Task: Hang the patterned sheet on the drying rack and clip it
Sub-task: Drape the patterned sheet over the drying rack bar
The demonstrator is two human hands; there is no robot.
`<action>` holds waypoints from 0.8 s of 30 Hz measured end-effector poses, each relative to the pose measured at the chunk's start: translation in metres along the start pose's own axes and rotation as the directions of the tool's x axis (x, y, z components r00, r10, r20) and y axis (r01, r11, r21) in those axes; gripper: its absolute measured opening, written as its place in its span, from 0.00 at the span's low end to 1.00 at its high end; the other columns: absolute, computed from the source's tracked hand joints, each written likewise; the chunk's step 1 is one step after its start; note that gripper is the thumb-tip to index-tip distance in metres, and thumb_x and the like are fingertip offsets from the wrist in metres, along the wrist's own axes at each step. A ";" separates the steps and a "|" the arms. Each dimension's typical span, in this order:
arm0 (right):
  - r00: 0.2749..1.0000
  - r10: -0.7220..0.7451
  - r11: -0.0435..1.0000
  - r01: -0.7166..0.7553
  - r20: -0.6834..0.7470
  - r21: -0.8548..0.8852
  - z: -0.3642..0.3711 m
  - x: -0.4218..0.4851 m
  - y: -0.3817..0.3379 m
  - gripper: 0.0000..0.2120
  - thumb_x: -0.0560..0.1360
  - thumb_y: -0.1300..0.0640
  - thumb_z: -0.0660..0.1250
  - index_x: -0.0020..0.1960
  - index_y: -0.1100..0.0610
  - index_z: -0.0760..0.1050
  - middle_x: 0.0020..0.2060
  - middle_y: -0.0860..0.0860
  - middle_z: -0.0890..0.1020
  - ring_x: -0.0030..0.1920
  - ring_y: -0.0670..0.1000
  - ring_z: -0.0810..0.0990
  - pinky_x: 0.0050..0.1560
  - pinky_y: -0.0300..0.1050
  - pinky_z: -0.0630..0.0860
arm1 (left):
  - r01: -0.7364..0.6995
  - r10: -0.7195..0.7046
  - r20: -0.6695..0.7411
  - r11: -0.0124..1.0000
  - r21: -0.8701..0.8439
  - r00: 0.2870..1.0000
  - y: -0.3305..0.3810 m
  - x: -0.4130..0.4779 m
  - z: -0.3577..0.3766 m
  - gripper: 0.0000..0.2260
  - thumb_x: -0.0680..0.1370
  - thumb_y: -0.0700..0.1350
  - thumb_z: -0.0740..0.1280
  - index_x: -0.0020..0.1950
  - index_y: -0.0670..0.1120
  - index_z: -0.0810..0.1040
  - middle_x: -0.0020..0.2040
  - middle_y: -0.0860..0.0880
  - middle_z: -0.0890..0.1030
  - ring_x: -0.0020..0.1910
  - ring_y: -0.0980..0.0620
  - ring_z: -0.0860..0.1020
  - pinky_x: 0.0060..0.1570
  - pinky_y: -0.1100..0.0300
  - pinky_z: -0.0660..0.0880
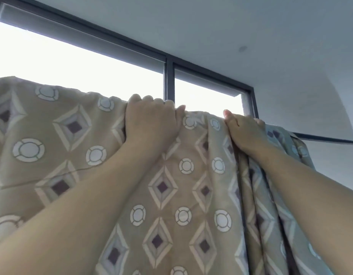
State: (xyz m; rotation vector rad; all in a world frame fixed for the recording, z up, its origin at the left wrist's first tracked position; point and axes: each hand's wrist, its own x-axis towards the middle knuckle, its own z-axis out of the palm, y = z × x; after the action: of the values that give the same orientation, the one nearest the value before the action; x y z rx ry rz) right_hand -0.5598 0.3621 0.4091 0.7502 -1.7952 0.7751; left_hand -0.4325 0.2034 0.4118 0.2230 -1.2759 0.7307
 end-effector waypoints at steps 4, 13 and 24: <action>0.989 0.142 0.990 -0.141 0.029 -0.030 -0.001 0.005 0.014 0.26 0.82 0.47 0.43 0.58 0.58 0.76 0.61 0.57 0.78 0.63 0.56 0.72 0.67 0.52 0.57 | 0.016 -0.018 -0.059 0.999 -0.040 0.998 -0.007 -0.003 -0.001 0.19 0.77 0.50 0.53 0.27 0.46 0.63 0.21 0.47 0.69 0.27 0.50 0.60 0.36 0.57 0.61; 1.000 -0.003 0.978 0.005 -0.010 0.208 0.004 -0.002 -0.016 0.22 0.82 0.46 0.47 0.46 0.58 0.74 0.43 0.51 0.76 0.48 0.52 0.72 0.53 0.44 0.63 | 0.076 -0.075 0.033 0.997 -0.030 0.997 -0.001 -0.001 -0.011 0.18 0.77 0.50 0.45 0.28 0.46 0.57 0.24 0.53 0.52 0.29 0.48 0.61 0.38 0.55 0.55; 0.984 0.176 0.982 -0.178 0.033 0.065 -0.019 0.007 0.053 0.27 0.82 0.46 0.44 0.58 0.62 0.76 0.60 0.64 0.76 0.60 0.60 0.71 0.65 0.48 0.61 | 0.142 -0.137 0.117 0.989 -0.030 0.984 0.009 0.002 -0.018 0.18 0.77 0.45 0.51 0.27 0.46 0.61 0.23 0.51 0.58 0.29 0.48 0.62 0.40 0.53 0.55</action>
State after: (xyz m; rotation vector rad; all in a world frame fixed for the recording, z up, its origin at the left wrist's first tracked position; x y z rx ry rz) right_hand -0.5926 0.4078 0.4122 0.6540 -1.8863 0.9513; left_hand -0.4240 0.2207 0.4055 0.3242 -1.3675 0.5798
